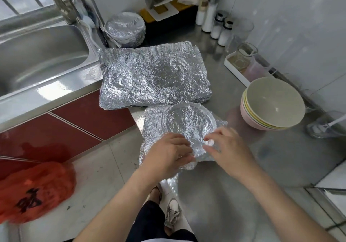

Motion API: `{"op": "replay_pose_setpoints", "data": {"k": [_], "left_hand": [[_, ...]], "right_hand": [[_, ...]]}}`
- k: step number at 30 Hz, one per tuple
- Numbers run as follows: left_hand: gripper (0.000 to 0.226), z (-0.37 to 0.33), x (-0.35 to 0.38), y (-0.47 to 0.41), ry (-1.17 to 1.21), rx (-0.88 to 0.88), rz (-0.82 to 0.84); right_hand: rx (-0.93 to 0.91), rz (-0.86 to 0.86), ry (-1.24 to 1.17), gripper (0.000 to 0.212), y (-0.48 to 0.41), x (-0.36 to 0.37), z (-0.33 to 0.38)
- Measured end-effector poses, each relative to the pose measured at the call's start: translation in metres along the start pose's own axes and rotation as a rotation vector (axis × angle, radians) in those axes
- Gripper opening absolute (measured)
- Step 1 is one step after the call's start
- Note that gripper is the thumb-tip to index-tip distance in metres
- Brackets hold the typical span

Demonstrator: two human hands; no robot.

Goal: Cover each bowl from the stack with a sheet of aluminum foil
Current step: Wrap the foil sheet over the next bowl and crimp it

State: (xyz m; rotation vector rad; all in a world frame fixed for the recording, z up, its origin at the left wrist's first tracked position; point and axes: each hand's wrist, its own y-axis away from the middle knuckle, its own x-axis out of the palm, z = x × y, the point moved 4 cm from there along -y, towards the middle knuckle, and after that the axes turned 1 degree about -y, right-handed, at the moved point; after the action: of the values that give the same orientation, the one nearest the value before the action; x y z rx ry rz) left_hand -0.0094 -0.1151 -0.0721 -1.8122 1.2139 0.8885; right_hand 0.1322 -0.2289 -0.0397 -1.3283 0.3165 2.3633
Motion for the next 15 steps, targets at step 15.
{"op": "replay_pose_setpoints", "data": {"k": [15], "left_hand": [[0.025, -0.011, 0.024, 0.009, -0.172, 0.136, -0.140]], "right_hand": [[-0.573, 0.021, 0.281, 0.015, 0.003, 0.036, 0.001]]}}
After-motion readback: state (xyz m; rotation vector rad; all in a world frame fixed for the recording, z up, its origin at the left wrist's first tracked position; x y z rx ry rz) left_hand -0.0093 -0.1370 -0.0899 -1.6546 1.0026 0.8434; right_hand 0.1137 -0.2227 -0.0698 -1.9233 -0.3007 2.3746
